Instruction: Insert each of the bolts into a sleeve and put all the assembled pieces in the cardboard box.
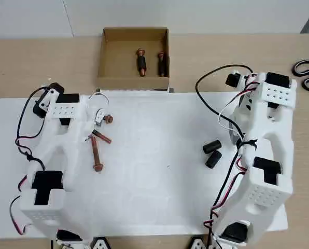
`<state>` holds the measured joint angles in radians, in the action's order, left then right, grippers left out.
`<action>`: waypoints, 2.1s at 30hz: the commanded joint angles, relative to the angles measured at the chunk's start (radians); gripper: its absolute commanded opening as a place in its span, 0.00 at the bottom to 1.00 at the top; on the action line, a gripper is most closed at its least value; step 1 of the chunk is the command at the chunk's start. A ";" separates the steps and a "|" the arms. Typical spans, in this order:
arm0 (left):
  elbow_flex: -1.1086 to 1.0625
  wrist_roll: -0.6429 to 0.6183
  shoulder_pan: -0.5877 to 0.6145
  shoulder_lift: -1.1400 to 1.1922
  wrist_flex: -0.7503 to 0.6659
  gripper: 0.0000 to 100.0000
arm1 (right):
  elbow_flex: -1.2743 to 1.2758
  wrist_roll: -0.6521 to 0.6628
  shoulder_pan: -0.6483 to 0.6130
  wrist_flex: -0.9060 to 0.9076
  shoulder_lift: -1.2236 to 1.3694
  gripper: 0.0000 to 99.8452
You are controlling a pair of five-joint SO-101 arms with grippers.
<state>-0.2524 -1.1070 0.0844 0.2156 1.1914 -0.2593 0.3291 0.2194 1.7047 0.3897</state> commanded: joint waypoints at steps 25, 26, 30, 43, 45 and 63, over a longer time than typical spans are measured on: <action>0.374 0.012 0.083 0.296 0.239 0.01 | 0.002 0.031 -0.033 0.022 -0.278 0.01; 0.410 0.038 0.083 0.285 0.276 0.01 | 0.020 0.032 -0.047 0.022 -0.315 0.01; 0.529 0.140 0.083 0.226 0.377 0.01 | 0.158 0.032 -0.136 0.022 -0.458 0.00; 0.645 0.201 0.080 -0.203 0.554 0.01 | 0.572 0.025 -0.232 0.013 -0.869 0.00; 0.641 0.204 0.080 -0.261 0.563 0.01 | 0.617 0.021 -0.229 0.012 -0.903 0.00; 0.631 0.453 -0.017 -0.618 0.560 0.01 | 0.864 -0.288 -0.228 -0.142 -1.362 0.00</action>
<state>0.3460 -0.6897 0.0997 -0.3629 1.7346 0.5662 0.0545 -0.0138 1.6095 -0.9129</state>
